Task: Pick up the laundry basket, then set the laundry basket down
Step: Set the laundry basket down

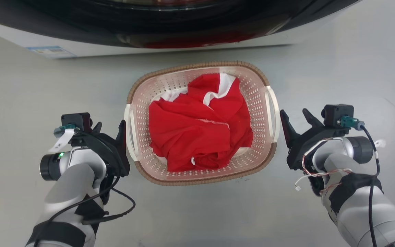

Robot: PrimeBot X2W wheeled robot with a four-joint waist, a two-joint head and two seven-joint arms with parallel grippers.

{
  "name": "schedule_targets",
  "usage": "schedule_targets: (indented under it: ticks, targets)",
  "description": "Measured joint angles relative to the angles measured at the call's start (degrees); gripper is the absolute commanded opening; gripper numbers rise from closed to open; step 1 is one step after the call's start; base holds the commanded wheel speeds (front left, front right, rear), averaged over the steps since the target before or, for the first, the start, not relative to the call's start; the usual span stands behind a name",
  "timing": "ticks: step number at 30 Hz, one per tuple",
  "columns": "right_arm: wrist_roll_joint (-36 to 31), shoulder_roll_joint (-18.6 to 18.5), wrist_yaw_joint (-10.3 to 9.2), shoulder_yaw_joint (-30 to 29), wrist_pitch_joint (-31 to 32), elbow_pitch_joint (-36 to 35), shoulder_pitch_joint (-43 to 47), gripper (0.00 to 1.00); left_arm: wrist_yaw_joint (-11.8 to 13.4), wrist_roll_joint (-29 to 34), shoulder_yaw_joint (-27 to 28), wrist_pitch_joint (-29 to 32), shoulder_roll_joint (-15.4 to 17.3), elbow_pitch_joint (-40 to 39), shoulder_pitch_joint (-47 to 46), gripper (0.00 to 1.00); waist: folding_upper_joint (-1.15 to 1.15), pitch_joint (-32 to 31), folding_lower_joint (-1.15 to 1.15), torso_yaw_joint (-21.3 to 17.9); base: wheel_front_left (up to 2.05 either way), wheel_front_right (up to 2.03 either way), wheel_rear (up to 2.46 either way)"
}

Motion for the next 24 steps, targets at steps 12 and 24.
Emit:
schedule_targets:
  ticks: [12,24]
  targets:
    - [0.53,-0.43,0.44,-0.82,-0.93,-0.34,4.74,1.0,0.01,0.41,-0.29,-4.27,0.4,0.22,4.62,1.0,0.0,-8.62,-0.01,-0.27,0.0,0.0,0.0]
    - [0.66,-0.96,0.44,-2.72,-0.99,-5.11,10.59,1.0,0.6,0.38,0.82,-5.76,0.79,-2.55,10.13,1.0,0.0,-18.41,0.0,-1.17,0.0,0.0,0.0]
